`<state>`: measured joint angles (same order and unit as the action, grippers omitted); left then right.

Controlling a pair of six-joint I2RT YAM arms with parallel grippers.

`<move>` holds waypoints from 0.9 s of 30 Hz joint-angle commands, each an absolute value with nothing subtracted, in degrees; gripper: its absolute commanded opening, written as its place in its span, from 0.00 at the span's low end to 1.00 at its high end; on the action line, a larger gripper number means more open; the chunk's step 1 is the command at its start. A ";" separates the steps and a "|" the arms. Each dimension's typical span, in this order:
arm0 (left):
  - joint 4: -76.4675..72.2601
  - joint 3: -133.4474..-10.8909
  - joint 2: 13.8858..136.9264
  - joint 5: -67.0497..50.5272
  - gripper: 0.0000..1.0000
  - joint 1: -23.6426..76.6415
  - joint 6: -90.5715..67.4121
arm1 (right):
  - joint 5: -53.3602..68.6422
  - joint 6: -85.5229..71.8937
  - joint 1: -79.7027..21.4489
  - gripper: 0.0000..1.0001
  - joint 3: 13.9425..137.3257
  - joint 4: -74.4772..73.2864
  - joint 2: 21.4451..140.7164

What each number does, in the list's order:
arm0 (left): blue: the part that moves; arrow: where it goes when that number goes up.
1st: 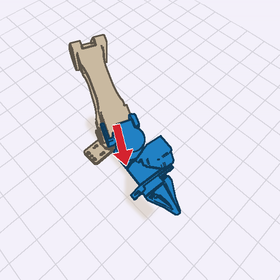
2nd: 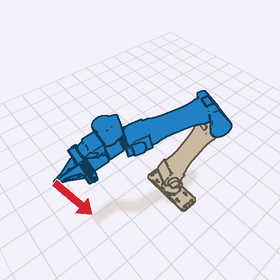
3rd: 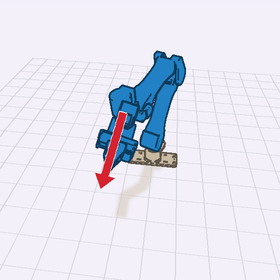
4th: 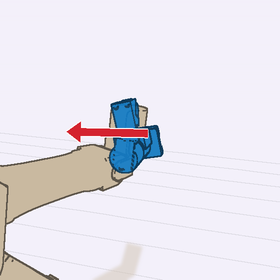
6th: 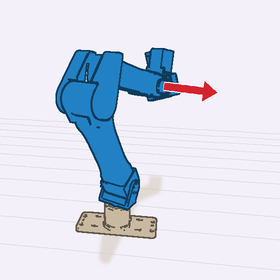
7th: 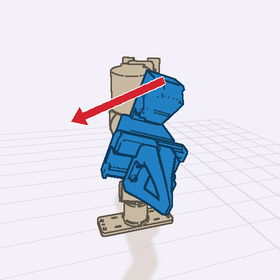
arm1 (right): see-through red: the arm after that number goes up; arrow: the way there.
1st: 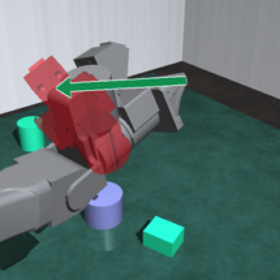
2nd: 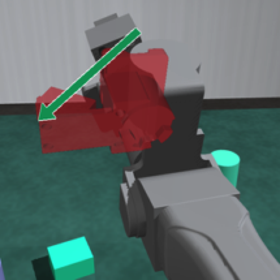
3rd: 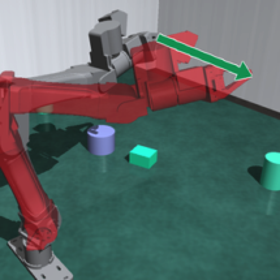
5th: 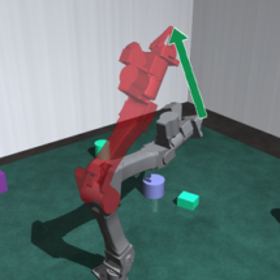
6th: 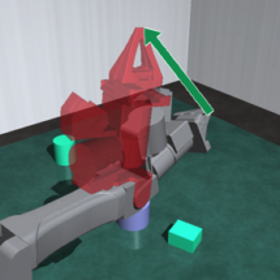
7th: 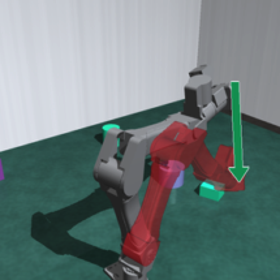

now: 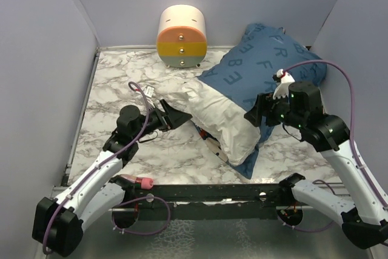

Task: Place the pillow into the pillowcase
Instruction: Stuff the pillow into the pillowcase.

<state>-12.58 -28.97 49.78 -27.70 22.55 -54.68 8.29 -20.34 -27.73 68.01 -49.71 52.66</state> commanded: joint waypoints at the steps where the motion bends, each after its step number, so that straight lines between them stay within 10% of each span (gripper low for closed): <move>1: -17.21 -28.19 47.45 -20.07 0.86 32.92 -60.71 | 1.05 -22.53 -27.50 0.68 64.92 -55.31 51.31; 13: -32.58 -32.16 67.58 -2.25 0.94 53.42 -60.28 | -6.56 -20.20 -27.43 0.57 63.31 -51.26 57.72; 23: -36.36 -40.75 86.49 3.41 0.94 56.40 -56.81 | -11.73 -19.44 -27.42 0.28 65.21 -49.99 60.36; 27: -34.75 -45.71 92.86 7.15 0.92 55.89 -56.27 | -9.00 -18.81 -27.42 0.34 66.66 -49.37 58.99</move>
<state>-33.28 -39.79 86.43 -0.03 56.38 -58.57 -7.68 -20.18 -27.75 63.48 -52.69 60.38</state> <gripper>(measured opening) 0.933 0.295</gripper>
